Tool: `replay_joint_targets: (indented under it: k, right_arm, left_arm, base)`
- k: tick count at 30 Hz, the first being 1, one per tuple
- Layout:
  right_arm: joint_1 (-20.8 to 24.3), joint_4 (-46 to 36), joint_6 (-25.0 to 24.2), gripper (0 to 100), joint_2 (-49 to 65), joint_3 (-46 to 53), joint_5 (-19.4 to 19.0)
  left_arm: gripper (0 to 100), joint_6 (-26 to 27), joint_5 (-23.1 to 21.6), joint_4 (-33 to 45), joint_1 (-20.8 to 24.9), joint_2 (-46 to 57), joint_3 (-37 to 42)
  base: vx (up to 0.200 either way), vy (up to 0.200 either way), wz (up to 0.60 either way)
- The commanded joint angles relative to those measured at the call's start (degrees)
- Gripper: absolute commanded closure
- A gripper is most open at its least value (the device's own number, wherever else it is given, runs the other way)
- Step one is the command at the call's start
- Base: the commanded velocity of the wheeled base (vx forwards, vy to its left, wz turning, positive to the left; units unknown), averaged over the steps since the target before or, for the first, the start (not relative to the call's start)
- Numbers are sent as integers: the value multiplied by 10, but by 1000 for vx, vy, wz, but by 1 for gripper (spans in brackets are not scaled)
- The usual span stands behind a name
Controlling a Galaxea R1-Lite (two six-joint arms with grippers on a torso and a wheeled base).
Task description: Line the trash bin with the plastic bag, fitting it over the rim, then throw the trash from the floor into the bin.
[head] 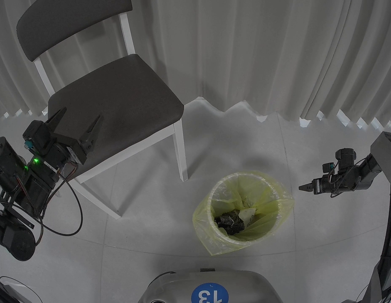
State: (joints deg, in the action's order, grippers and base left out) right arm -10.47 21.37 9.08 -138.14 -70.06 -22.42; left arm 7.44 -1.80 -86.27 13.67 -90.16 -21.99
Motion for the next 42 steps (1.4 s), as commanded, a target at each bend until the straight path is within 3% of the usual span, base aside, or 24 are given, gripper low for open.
replay_joint_targets:
  k: [1,3,8,13,29,30,42]
  right_arm:
    - [0,3,1,0,50,72,-7]
    - [19,4,1,0,46,97,-22]
    - [47,17,1,0,31,112,-105]
    - [73,17,2,0,4,76,-107]
    - [73,-45,6,0,-37,5,-111]
    - [73,-47,6,100,-37,4,-112]
    - [70,-50,8,100,-45,-7,-115]
  left_arm:
    - [0,-8,-2,0,3,13,3]
    - [0,-10,-2,0,3,20,7]
    - [0,-11,-2,0,3,27,9]
    - [0,-11,-2,0,4,17,8]
    - [0,-11,-2,0,2,15,8]
    - [0,-11,-2,0,1,15,8]
    - [0,-11,-2,0,1,9,6]
  base:
    - [0,0,0]
    - [0,0,0]
    - [0,0,0]
    - [0,0,0]
    - [0,0,0]
    - [0,0,0]
    - [0,0,0]
